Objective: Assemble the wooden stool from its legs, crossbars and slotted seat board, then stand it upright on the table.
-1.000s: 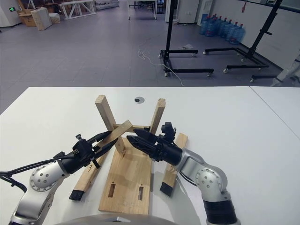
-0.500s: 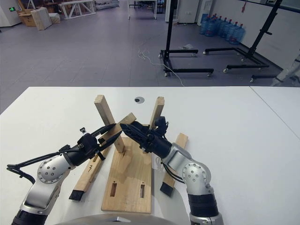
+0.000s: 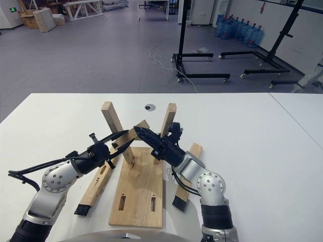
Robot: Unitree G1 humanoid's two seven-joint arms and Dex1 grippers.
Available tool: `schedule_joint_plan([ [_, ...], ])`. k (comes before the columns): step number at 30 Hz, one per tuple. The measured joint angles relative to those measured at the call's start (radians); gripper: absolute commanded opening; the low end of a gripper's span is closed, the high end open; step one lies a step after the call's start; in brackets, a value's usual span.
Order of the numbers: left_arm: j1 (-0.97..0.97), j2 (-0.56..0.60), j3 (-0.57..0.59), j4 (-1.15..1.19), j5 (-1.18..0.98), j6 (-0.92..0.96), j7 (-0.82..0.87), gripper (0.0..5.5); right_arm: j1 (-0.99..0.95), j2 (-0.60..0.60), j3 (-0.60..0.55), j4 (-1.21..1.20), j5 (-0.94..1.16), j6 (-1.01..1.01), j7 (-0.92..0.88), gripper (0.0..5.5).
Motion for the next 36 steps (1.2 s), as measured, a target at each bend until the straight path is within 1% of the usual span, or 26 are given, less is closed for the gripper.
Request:
schedule_joint_plan([
  [4,0.000,0.000,-0.008,-0.021,0.001,0.000,0.002,1.28,-0.006,0.020,-0.001,0.007,-0.026,-0.021,-0.022,0.41],
  [13,-0.001,0.003,-0.008,-0.023,0.000,-0.003,0.006,1.28,-0.008,0.020,-0.002,0.008,-0.027,-0.026,-0.018,0.39],
  [14,-0.001,0.002,-0.008,-0.023,-0.002,-0.003,0.007,1.65,-0.009,0.020,-0.002,0.008,-0.028,-0.027,-0.017,0.39],
  [17,-0.001,-0.010,0.005,-0.027,-0.047,0.057,0.017,2.03,-0.017,0.022,-0.008,0.008,-0.030,-0.051,-0.008,0.39],
  [20,-0.001,-0.013,0.021,-0.028,-0.079,0.094,0.023,2.59,-0.022,0.018,-0.039,0.006,-0.039,-0.077,-0.007,0.39],
  [22,0.002,-0.016,0.027,-0.039,-0.105,0.111,0.023,2.74,-0.021,-0.001,-0.068,-0.004,-0.020,-0.078,-0.005,0.39],
  [23,0.004,-0.017,0.030,-0.049,-0.120,0.112,0.023,2.74,-0.021,-0.019,-0.089,-0.014,0.001,-0.072,0.000,0.39],
  [27,0.048,-0.021,0.041,-0.064,-0.161,0.117,0.022,2.74,0.020,-0.148,-0.199,-0.106,0.204,0.018,0.015,0.39],
  [31,0.096,-0.036,0.045,-0.071,-0.153,0.115,0.056,2.74,0.113,-0.300,-0.261,-0.166,0.496,0.134,-0.024,0.39],
  [33,0.120,-0.045,0.045,-0.074,-0.141,0.107,0.077,2.74,0.215,-0.386,-0.282,-0.172,0.535,0.181,-0.063,0.39],
  [34,0.133,-0.056,0.045,-0.075,-0.130,0.105,0.095,2.74,0.288,-0.423,-0.301,-0.169,0.546,0.197,-0.108,0.39],
  [36,0.162,-0.075,0.045,-0.096,-0.107,0.100,0.133,2.74,0.370,-0.471,-0.344,-0.161,0.573,0.194,-0.210,0.39],
])
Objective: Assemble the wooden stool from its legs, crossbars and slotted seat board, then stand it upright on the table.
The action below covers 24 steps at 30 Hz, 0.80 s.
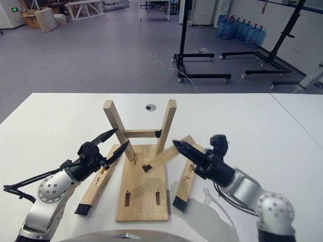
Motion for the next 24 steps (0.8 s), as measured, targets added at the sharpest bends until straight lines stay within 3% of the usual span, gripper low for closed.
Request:
schedule_joint_plan([
  [10,0.107,-0.072,0.026,-0.099,0.077,0.019,0.145,2.74,0.051,-0.065,-0.050,-0.174,0.030,-0.201,-0.592,0.39],
  [24,0.112,-0.061,0.042,-0.150,0.073,0.071,0.134,2.74,0.154,-0.078,-0.011,-0.253,-0.088,-0.284,-0.686,0.39],
])
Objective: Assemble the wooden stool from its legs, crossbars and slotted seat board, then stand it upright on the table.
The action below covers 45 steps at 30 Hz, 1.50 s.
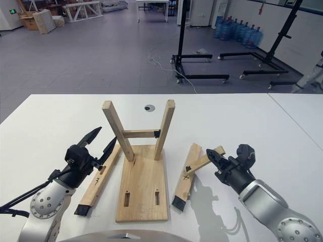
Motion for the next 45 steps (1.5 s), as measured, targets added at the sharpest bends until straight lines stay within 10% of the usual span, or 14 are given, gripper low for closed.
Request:
schedule_joint_plan([
  [45,0.002,0.039,-0.034,0.043,0.035,-0.025,-0.042,2.74,-0.094,-0.012,0.089,-0.013,-0.088,-0.073,-0.345,0.39],
])
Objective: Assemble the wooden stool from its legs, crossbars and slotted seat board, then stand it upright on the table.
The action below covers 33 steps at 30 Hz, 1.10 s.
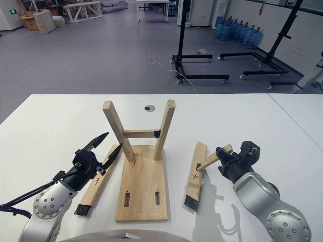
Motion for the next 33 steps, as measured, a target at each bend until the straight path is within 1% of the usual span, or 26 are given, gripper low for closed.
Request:
schedule_joint_plan([
  [3,-0.001,0.001,-0.002,0.001,0.000,0.000,-0.001,2.74,-0.020,-0.036,0.030,0.001,-0.075,0.024,0.050,0.39],
  [11,-0.025,0.010,-0.004,0.020,0.000,0.000,-0.007,2.74,-0.118,-0.073,0.146,0.056,-0.351,0.056,0.287,0.39],
  [19,-0.028,0.010,-0.002,0.022,0.001,-0.002,0.000,2.74,-0.150,-0.096,0.201,0.073,-0.570,0.057,0.478,0.39],
  [22,-0.029,0.009,-0.002,0.025,0.005,-0.007,0.001,2.74,-0.129,-0.100,0.175,0.031,-0.579,0.105,0.483,0.39],
  [28,-0.027,-0.001,-0.008,0.033,0.038,-0.019,0.026,2.74,-0.121,-0.080,0.100,-0.001,-0.524,0.203,0.454,0.39],
  [33,-0.027,-0.007,-0.013,0.036,0.053,-0.023,0.038,2.74,-0.117,-0.027,0.020,0.009,-0.432,0.291,0.338,0.39],
])
